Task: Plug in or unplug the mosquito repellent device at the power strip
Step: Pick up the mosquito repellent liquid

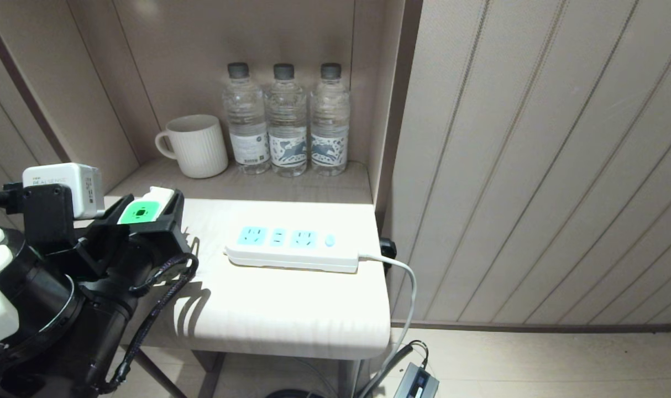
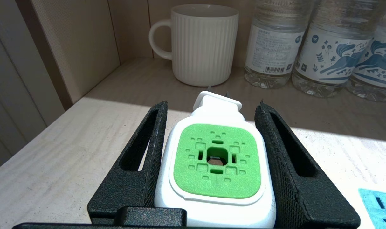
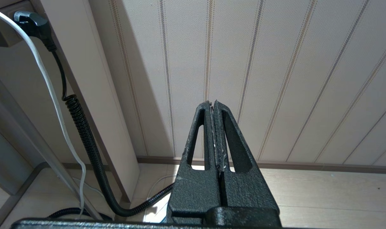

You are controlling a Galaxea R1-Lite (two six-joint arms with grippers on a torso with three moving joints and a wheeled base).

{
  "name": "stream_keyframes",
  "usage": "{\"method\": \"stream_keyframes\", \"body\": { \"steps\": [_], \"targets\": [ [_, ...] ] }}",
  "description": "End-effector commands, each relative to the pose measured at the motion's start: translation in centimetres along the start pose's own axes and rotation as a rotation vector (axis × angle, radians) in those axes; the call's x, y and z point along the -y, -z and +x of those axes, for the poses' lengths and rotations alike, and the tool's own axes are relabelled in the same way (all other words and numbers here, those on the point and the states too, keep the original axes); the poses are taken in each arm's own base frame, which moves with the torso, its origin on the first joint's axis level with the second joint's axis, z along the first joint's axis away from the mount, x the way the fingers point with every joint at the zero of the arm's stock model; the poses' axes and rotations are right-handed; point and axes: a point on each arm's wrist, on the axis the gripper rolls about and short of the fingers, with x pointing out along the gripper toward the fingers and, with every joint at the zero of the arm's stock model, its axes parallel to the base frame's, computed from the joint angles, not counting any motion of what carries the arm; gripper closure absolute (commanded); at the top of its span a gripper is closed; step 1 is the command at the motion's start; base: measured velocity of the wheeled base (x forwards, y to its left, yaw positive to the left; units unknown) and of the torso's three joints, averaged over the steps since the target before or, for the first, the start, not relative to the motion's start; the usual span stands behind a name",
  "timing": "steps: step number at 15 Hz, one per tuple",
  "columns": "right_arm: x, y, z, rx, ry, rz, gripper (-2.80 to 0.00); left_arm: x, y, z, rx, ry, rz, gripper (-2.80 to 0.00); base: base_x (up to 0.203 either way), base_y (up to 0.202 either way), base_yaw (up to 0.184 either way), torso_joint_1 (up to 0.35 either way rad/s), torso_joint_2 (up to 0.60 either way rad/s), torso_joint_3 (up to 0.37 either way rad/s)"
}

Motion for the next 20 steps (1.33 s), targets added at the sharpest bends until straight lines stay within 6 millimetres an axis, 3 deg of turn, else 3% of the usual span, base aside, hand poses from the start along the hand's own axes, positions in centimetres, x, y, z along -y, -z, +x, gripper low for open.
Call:
{"method": "stream_keyframes", "body": {
  "steps": [1,20],
  "targets": [
    [0.0,-0.01,0.0,0.001,0.0,0.0,0.0,-0.04,0.0,-0.04,0.003,-0.004,-0.003,0.0,0.0,0.0,0.0,0.0,0.0,0.0],
    [0.0,-0.01,0.0,0.001,0.0,0.0,0.0,-0.03,-0.17,-0.08,0.008,0.002,-0.011,0.0,0.0,0.0,0.0,0.0,0.0,0.0]
  ]
}}
